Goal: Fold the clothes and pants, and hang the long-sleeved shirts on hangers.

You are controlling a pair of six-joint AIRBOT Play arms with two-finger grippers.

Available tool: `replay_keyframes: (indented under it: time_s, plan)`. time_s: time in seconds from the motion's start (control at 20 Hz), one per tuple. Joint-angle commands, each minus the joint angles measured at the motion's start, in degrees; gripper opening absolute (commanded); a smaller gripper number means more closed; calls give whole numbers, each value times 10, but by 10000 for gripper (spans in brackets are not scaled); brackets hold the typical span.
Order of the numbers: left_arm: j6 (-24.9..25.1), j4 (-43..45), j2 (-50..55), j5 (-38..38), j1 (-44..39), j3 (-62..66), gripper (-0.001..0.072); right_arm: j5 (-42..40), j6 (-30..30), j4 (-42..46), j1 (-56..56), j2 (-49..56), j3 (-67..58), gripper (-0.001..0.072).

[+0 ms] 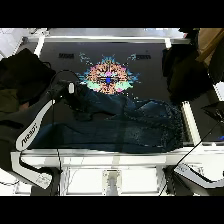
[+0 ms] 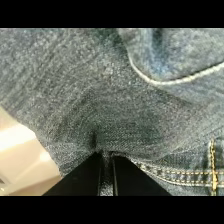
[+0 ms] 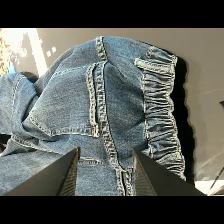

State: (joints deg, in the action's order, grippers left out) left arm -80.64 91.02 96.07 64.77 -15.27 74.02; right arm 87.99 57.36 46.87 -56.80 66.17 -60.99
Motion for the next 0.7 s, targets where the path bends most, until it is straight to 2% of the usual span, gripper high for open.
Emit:
replay_keyframes:
  time_s: [0.0, 0.2, 0.35, 0.4, 0.55, 0.65]
  plan:
    - [-14, 20, -9, -15, -7, 41, 20, 0, 0, 0, 0, 0, 0, 384]
    - [-7, 20, -43, -16, -38, 190, 18, 1, 0, 0, 0, 0, 0, 384]
    - [54, 20, -57, -6, -100, 272, 17, 0, 0, 0, 0, 0, 0, 384]
    - [70, 21, -59, 13, -127, 274, 18, 0, 0, 0, 0, 0, 0, 384]
    - [69, 20, -34, 139, -193, 262, 18, 0, 0, 1, 0, 0, 0, 384]
    - [54, 20, -11, 179, -217, 220, 19, 0, -1, 6, 0, 0, 0, 384]
